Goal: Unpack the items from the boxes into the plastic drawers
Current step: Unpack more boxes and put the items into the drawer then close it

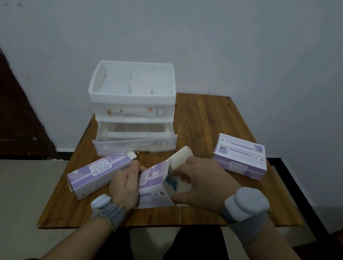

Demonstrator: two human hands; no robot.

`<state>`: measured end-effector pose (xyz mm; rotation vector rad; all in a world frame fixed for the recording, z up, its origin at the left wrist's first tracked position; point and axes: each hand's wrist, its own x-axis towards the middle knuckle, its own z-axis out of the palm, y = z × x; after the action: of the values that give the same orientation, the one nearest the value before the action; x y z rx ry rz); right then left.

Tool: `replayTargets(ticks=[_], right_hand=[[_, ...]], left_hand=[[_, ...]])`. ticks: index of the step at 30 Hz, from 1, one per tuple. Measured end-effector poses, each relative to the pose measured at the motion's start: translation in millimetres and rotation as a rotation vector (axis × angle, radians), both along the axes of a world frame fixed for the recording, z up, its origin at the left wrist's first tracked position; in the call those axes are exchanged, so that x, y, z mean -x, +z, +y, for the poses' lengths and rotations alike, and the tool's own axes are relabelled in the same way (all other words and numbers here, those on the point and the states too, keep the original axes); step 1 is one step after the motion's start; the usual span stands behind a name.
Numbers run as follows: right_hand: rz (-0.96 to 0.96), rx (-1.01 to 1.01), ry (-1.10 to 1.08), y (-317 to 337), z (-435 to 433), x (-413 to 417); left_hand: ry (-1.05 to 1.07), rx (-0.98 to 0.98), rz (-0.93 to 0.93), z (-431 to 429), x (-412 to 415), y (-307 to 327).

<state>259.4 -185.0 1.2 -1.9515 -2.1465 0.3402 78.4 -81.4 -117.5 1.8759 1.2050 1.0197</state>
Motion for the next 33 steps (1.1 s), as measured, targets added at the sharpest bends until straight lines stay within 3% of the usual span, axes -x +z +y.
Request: replayTargets(ticks=[7, 16, 20, 23, 33], right_hand=[[0.089, -0.101, -0.155, -14, -3, 4], [0.239, -0.100, -0.367, -26, 2, 23], [0.253, -0.055, -0.367, -27, 6, 26], [0.277, -0.041, -0.362, -26, 8, 27], [0.339, 0.081, -0.163, -27, 17, 14]], left_hand=[[0.058, -0.042, -0.100, 0, -1, 3], [0.126, -0.219, 0.000, 2, 0, 0], [0.122, -0.301, 0.121, 0, 2, 2], [0.150, -0.252, 0.051, -1, 0, 7], [0.194, -0.202, 0.078, 1, 3, -6]])
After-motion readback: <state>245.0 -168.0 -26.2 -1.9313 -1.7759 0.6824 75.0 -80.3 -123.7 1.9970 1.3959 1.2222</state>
